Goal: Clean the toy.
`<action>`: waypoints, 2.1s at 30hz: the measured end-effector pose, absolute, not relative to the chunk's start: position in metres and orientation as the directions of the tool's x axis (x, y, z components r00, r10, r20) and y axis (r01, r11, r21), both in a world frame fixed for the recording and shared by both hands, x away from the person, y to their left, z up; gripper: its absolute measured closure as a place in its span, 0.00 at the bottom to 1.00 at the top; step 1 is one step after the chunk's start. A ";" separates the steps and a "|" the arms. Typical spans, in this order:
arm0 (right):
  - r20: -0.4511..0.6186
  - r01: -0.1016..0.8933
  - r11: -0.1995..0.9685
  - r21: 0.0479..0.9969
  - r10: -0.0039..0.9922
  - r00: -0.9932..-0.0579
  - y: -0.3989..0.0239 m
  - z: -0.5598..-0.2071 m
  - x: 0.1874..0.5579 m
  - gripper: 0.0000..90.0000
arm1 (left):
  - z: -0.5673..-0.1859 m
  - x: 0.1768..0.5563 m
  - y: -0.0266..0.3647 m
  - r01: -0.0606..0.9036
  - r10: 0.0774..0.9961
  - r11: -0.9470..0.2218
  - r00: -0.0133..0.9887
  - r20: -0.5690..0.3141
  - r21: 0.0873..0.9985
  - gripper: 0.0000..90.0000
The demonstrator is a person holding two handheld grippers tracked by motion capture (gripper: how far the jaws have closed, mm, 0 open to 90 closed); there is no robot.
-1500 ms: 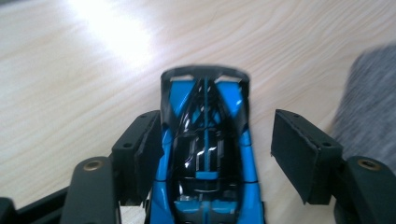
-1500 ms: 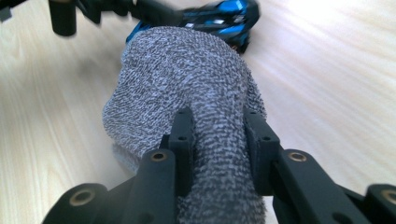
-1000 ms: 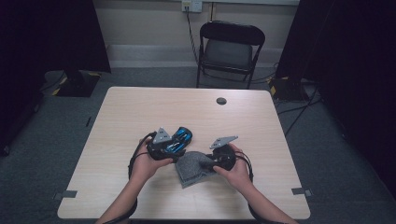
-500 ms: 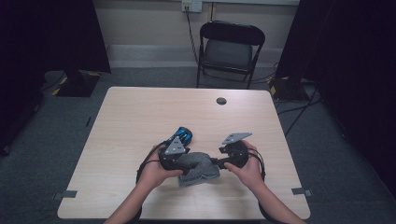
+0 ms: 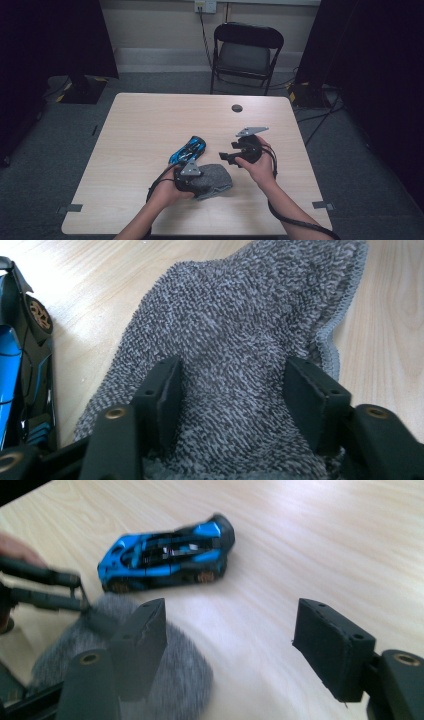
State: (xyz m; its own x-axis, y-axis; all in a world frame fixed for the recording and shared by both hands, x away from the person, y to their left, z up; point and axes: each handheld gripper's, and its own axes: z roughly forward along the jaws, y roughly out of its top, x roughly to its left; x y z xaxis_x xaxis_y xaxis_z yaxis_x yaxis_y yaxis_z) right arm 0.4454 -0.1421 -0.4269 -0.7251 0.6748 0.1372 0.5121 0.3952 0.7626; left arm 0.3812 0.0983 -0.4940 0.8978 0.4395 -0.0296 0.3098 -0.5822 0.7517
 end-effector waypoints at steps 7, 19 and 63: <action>0.151 0.503 0.404 0.764 0.646 -0.749 -0.104 -0.427 0.467 0.29 | -0.492 0.377 0.105 0.377 0.487 -0.539 0.869 -0.087 0.753 0.83; 0.129 0.411 0.495 0.766 0.508 -0.852 -0.038 -0.446 0.486 0.20 | -0.472 0.356 0.161 0.447 0.575 -0.483 0.811 -0.113 0.753 0.86; -0.074 0.219 0.621 0.753 0.409 -0.909 -0.012 -0.481 0.484 0.13 | -0.479 0.382 0.250 0.591 0.817 -0.363 0.573 -0.058 0.720 0.85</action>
State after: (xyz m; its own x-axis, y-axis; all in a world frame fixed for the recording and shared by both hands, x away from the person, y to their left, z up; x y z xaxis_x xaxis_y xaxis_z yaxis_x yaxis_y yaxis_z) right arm 0.4840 -0.0125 -0.4814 -0.9093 0.4095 -0.0737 0.2186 0.6209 0.7528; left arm 0.3819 0.2501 -0.4792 0.5734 0.8172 -0.0584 0.5913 -0.3634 0.7199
